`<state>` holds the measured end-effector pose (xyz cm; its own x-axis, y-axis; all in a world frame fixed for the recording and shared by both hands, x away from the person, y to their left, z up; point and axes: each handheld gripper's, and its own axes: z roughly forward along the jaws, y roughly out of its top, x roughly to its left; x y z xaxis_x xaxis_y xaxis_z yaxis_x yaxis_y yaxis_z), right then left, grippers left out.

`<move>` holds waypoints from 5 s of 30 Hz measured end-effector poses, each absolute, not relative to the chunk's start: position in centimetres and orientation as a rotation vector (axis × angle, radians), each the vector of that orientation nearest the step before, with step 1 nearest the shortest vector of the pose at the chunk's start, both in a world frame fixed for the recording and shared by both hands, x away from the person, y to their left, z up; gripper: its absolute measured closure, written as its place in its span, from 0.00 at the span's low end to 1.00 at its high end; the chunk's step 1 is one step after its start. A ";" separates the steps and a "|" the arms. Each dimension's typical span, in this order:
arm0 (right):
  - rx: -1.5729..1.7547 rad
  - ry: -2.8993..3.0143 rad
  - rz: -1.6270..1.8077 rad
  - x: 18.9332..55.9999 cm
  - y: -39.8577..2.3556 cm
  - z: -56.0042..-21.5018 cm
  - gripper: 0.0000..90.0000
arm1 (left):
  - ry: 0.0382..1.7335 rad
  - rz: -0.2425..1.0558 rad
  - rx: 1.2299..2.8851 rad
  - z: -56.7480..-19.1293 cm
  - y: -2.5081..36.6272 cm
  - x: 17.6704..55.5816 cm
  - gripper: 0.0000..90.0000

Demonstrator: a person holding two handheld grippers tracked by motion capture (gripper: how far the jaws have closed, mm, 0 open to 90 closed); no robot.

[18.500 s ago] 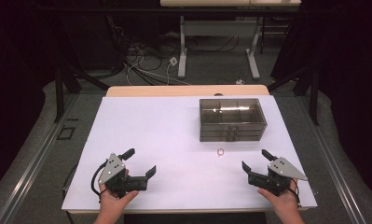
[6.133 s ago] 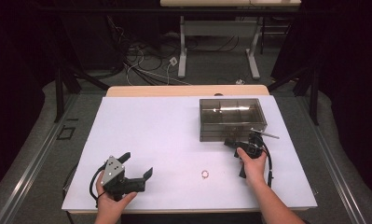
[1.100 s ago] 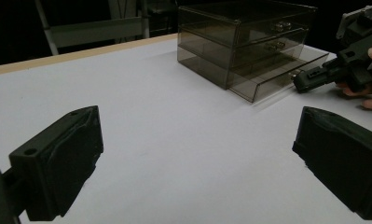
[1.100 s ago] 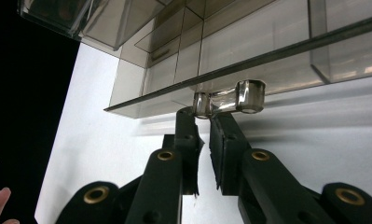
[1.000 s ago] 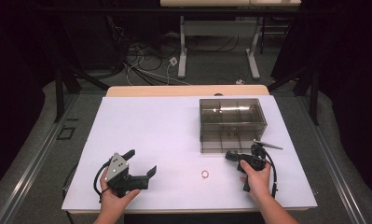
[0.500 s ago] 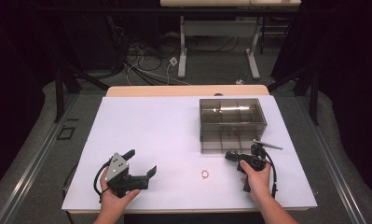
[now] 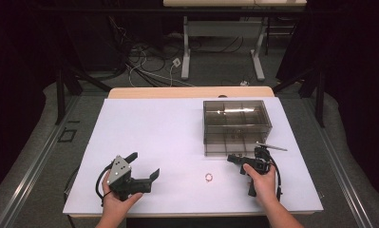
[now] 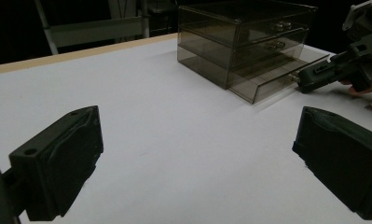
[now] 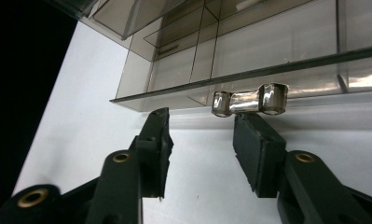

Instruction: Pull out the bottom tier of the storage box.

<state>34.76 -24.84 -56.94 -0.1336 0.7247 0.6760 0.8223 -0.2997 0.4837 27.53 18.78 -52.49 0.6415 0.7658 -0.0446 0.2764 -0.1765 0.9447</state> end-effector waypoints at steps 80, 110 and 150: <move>-2.092 -2.522 -1.486 35.8 -28.3 -51.3 0.38 | 0.855 0.547 1.746 -52.6 18.8 27.5 0.02; -2.237 -2.626 -1.304 37.2 -30.3 -52.1 0.59 | 0.855 0.543 1.749 -52.7 18.6 27.5 0.02; -2.334 -2.399 -1.140 38.7 -31.7 -54.1 0.86 | 0.856 0.543 1.749 -52.6 18.7 27.5 0.02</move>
<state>38.69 -31.67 -54.09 -0.0851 0.9852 0.1487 0.7375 -0.0381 0.6743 27.51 18.69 -52.65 0.6391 0.7676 -0.0474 0.2837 -0.1781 0.9422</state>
